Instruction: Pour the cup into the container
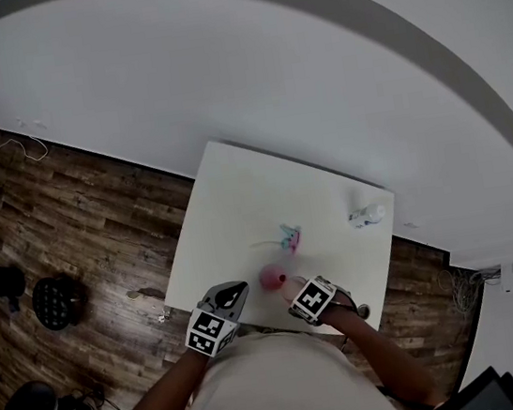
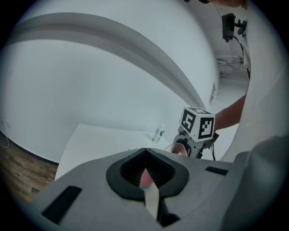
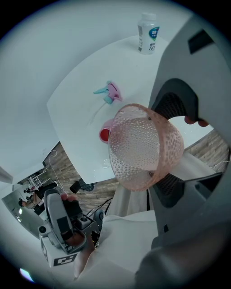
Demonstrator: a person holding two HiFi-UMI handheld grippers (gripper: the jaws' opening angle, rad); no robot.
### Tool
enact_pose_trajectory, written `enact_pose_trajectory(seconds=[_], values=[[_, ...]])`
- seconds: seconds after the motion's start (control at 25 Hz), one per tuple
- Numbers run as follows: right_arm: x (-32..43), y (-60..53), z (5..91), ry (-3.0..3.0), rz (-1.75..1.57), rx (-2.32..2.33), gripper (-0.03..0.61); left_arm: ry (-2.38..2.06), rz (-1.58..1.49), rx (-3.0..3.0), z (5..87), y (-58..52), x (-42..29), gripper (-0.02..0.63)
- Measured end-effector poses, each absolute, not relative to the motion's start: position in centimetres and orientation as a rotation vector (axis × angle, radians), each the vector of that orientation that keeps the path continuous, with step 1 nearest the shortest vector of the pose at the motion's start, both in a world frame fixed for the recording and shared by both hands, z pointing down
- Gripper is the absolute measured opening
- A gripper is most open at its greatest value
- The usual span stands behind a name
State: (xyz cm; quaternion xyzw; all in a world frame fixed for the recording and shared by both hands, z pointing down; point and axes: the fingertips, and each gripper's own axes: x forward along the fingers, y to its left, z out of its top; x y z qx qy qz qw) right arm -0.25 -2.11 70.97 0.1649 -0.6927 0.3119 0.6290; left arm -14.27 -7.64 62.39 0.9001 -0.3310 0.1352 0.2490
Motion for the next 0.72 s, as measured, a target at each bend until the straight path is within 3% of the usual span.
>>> enact_pose_trajectory(seconds=[0.72], values=[[-0.23,-2.48,70.46,-1.525,0.707,0.34,0.357,-0.909,0.345,2.42,62.42,-8.18,-15.05,0.011]])
